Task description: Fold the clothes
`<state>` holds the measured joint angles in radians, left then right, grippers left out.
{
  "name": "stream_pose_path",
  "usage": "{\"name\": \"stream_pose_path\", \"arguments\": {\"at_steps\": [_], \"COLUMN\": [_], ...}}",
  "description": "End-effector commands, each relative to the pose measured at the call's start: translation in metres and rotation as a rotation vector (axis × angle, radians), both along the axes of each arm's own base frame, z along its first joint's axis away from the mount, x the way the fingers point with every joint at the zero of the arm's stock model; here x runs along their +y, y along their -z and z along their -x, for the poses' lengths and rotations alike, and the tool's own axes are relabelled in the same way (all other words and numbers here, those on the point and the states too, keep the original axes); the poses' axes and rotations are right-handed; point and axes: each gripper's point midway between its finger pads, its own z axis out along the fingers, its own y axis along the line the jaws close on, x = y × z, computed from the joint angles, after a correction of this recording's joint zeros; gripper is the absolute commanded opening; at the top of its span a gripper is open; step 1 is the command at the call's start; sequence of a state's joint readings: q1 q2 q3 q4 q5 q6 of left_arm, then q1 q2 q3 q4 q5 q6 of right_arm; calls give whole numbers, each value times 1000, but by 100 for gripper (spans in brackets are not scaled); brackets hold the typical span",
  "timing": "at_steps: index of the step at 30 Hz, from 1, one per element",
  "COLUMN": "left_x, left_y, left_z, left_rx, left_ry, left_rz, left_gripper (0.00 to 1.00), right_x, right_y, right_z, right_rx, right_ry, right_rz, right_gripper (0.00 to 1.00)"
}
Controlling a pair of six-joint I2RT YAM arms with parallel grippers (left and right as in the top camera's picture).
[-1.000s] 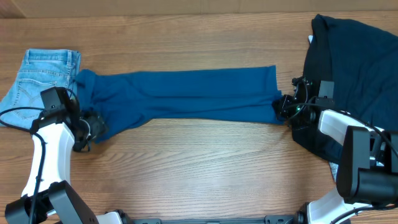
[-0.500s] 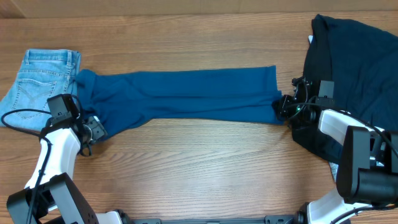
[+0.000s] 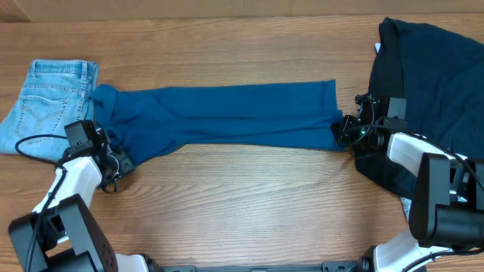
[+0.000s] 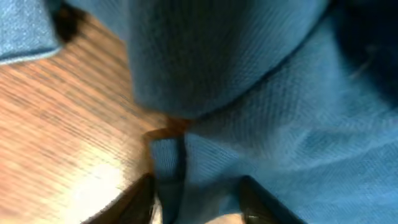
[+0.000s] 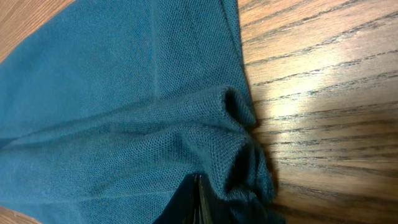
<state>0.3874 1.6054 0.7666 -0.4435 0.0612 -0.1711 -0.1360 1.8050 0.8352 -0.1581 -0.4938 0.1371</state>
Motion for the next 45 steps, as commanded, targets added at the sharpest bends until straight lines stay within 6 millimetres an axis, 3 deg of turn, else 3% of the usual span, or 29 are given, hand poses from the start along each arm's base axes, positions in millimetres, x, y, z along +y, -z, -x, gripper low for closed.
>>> {"name": "stream_pose_path", "arguments": {"at_steps": [1, 4, 6, 9, 14, 18, 25, 31, 41, 45], "left_x": [-21, -42, -60, -68, -56, -36, -9, -1, -10, -13], "left_y": [11, -4, -32, -77, -157, -178, -164, -142, -93, -68], "left_z": [1, -12, -29, -51, -82, -98, -117, -135, -155, -153], "left_rx": [2, -77, -187, -333, -541, -597, -599, -599, -538, -474], "left_ry": [50, 135, 214, 277, 328, 262, 151, 117, 110, 101], "left_rz": [109, 214, 299, 333, 216, 128, 56, 72, 97, 89], "left_gripper": [4, 4, 4, 4, 4, 4, 4, 6, 7, 8], "right_x": [0, 0, 0, 0, 0, 0, 0, 0, 0, 1], "right_y": [14, 15, 15, 15, 15, 15, 15, 15, 15, 14], "right_z": [10, 11, 11, 11, 11, 11, 11, 11, 11, 11], "right_rx": [51, 55, 58, 58, 58, 58, 58, 58, 58, 56], "right_ry": [-1, -1, -1, -1, -1, -1, -1, -1, -1, -2], "right_rz": [15, 14, 14, 14, 14, 14, 14, 14, 14, 13], "right_gripper": [6, 6, 6, 6, 6, 6, 6, 6, 6, 12]}}
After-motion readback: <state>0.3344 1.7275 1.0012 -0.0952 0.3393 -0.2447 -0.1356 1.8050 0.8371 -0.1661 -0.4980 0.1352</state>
